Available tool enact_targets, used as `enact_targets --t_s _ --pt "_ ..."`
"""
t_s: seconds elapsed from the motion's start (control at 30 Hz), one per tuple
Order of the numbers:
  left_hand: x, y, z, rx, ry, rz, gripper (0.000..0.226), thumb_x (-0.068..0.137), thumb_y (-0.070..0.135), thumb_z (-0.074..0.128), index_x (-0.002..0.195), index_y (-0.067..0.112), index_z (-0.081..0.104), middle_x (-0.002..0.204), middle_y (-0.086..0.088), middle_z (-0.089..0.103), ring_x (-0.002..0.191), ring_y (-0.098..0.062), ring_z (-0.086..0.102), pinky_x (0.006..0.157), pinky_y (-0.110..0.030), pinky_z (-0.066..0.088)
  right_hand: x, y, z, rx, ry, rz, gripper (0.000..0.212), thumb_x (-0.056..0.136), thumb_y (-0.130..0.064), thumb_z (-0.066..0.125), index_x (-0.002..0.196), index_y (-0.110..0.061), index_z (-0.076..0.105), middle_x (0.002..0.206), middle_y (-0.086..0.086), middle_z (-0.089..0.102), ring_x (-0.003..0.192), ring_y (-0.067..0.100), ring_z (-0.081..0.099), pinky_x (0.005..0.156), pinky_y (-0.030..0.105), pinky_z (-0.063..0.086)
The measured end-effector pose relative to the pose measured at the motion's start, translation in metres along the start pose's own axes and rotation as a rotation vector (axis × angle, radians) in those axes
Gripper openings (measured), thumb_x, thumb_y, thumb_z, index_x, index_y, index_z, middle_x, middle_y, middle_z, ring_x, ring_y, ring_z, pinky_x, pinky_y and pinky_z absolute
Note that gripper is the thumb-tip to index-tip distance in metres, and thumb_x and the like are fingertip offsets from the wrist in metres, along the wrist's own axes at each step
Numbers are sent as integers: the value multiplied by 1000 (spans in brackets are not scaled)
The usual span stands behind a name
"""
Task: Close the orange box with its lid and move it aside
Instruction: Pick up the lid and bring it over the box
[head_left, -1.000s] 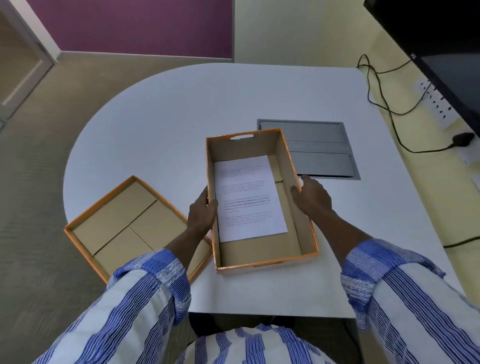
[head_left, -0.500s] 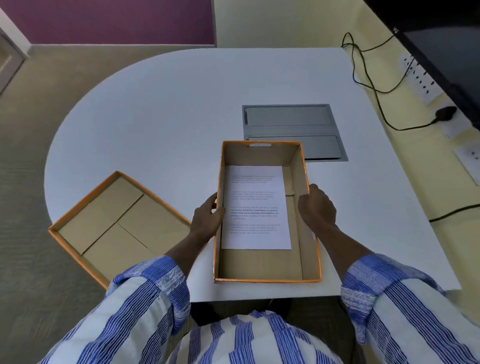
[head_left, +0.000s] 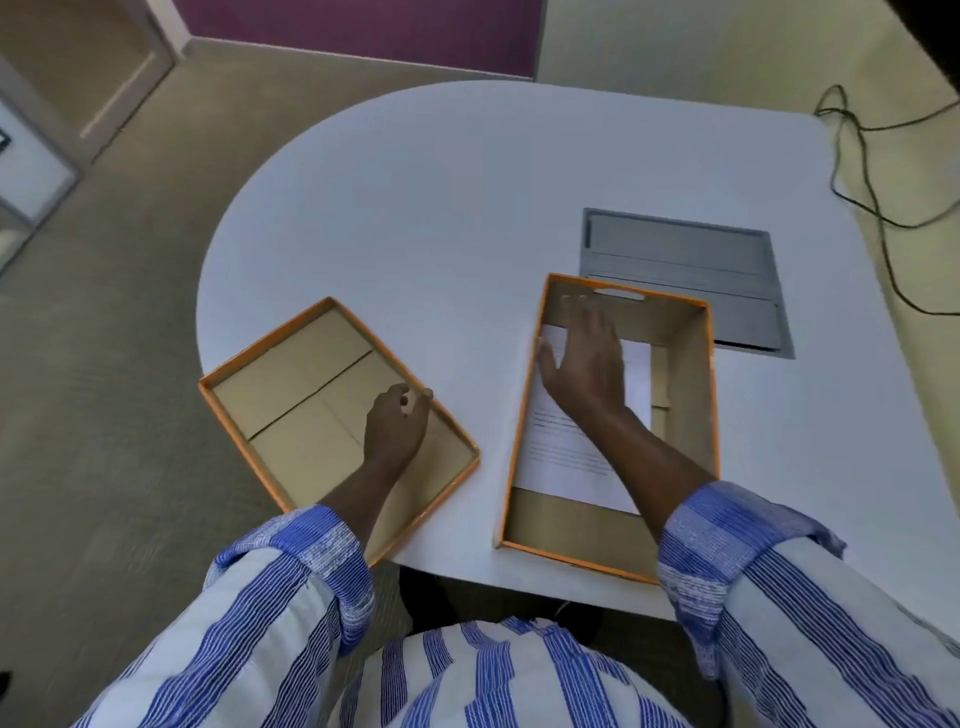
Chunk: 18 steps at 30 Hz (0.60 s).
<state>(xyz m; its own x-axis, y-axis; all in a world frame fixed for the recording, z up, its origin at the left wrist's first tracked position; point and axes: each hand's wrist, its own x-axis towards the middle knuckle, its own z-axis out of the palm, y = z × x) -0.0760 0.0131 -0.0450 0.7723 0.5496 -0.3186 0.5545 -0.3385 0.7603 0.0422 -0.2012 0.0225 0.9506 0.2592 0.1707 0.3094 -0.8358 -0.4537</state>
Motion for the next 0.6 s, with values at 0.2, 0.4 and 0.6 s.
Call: enact_targets --t_s 0.2,0.4,0.6 --pt "-2 -59 -55 203 296 -168 59 95 32 63 144 2 49 146 -22 45 134 -39 43 108 -51 38 -7 -90 66 77 -348 -194 65 97 -34 55 152 -6 34 159 19 33 145 34 34 114 45 36" --pt "-9 -97 -88 92 357 -482 82 90 32 67 156 4 25 154 -25 34 137 -45 39 111 -54 35 -32 -108 119 -10 -673 -33 77 96 -42 56 156 -8 20 164 17 18 146 36 31 110 49 38" --pt "-5 -117 -96 -84 307 -580 70 94 15 60 155 5 26 149 -24 45 131 -44 51 106 -51 47 -42 -87 135 -36 -804 92 79 95 -45 56 155 -5 21 162 18 24 141 39 39 109 48 40"
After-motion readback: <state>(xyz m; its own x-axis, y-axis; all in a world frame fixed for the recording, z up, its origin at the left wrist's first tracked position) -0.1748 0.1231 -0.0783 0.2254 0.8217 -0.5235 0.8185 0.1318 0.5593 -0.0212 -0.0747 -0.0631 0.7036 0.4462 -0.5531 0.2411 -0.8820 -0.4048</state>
